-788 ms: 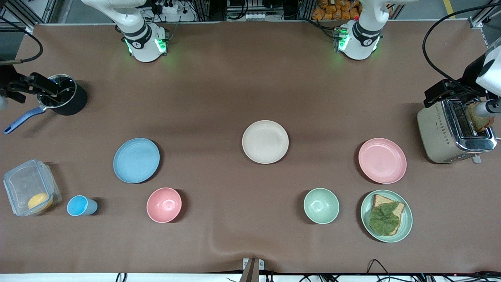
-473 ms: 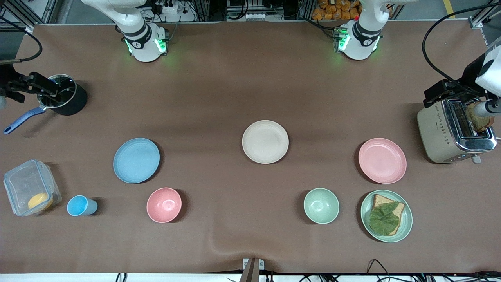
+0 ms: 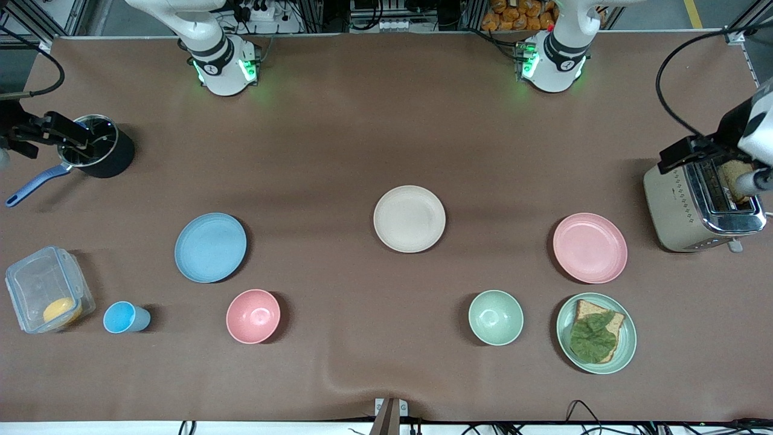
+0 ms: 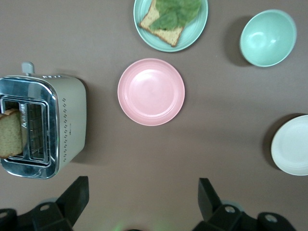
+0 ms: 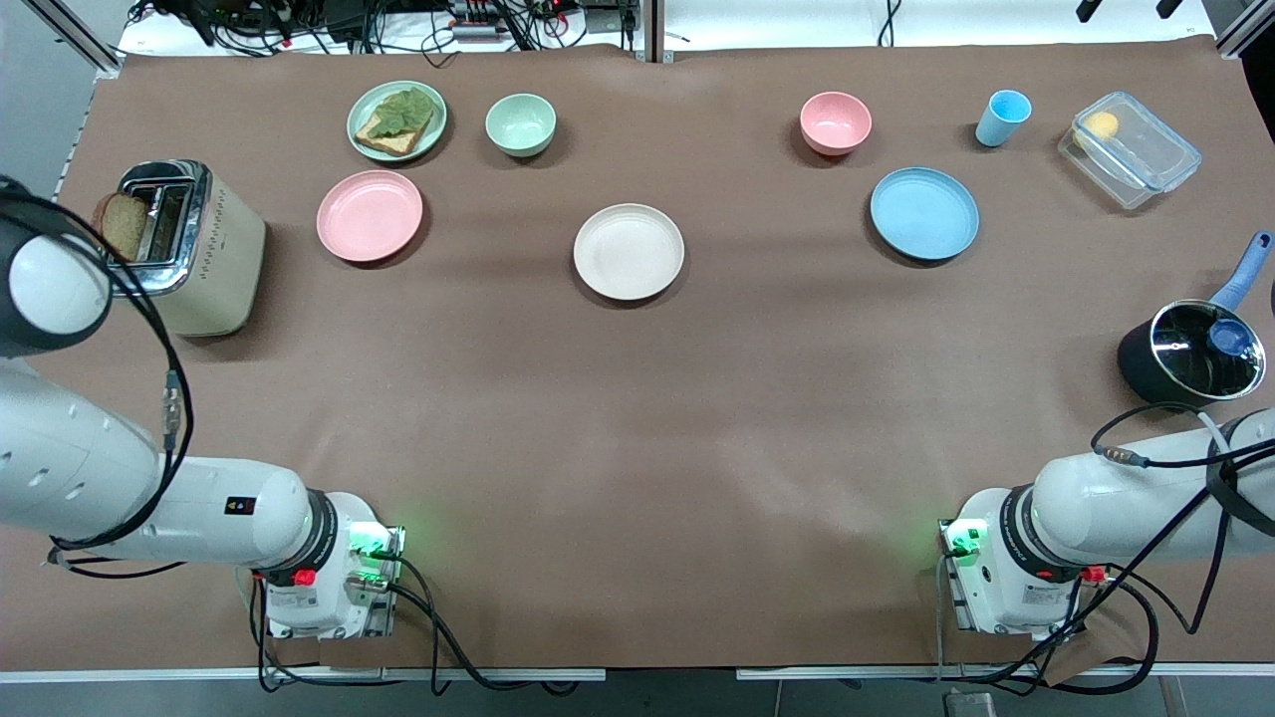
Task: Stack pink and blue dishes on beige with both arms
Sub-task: 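Reach the right gripper to the blue plate while the left gripper reaches pink, then grasp the blue plate with the right gripper while the left gripper grasps pink, then lift the pink plate with the left gripper and carry it over the beige plate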
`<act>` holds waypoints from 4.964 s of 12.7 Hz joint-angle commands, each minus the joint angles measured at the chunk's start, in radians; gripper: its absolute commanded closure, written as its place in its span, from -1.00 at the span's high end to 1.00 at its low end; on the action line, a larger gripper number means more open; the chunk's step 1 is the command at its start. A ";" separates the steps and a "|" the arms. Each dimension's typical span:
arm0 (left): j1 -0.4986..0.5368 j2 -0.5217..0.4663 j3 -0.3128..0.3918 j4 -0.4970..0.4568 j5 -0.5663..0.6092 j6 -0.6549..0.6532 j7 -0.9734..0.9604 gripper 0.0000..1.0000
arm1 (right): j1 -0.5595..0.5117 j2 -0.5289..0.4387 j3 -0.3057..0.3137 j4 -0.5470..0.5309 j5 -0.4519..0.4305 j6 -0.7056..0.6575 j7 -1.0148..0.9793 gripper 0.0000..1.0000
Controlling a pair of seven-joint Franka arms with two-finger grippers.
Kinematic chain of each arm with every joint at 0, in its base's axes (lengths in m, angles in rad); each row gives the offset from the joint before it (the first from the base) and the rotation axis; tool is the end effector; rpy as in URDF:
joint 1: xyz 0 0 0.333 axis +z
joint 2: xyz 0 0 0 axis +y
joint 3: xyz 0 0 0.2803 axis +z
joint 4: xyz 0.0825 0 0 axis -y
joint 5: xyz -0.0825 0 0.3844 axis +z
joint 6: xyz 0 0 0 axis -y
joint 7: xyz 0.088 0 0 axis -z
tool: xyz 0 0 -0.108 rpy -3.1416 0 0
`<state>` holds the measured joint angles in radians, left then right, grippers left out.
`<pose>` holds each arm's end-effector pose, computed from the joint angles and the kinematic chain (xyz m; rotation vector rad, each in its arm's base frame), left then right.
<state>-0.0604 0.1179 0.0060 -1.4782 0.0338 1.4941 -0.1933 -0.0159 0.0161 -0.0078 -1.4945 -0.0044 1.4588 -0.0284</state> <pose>0.5772 -0.0277 0.5581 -3.0836 -0.2158 0.1500 0.5479 -0.0135 0.6050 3.1374 0.0068 -0.0814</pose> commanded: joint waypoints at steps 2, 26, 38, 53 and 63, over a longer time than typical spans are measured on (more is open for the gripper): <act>0.028 0.031 -0.003 -0.118 0.051 0.141 -0.011 1.00 | -0.006 0.054 0.008 -0.010 -0.009 0.059 0.001 1.00; 0.234 0.299 -0.004 -0.660 0.049 1.017 0.011 1.00 | -0.115 0.541 0.012 -0.334 0.064 0.650 -0.059 1.00; 0.249 0.336 -0.008 -0.656 0.051 1.049 0.012 -1.00 | -0.115 0.611 0.028 -0.322 0.139 0.710 -0.140 -1.00; 0.235 0.120 -0.507 -0.481 -0.002 0.564 -0.311 -1.00 | -0.131 0.463 0.029 -0.067 0.142 0.303 -0.312 -1.00; 0.017 0.339 -0.603 -0.485 0.009 0.819 -0.641 -1.00 | -0.092 0.461 0.040 -0.043 0.192 0.227 -0.300 -1.00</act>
<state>-0.0291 0.4195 -0.6008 -1.9765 0.0460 2.2640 -0.7952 -0.1199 0.4778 0.0320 -1.5413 0.1724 1.6982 -0.3249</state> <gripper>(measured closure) 0.952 0.952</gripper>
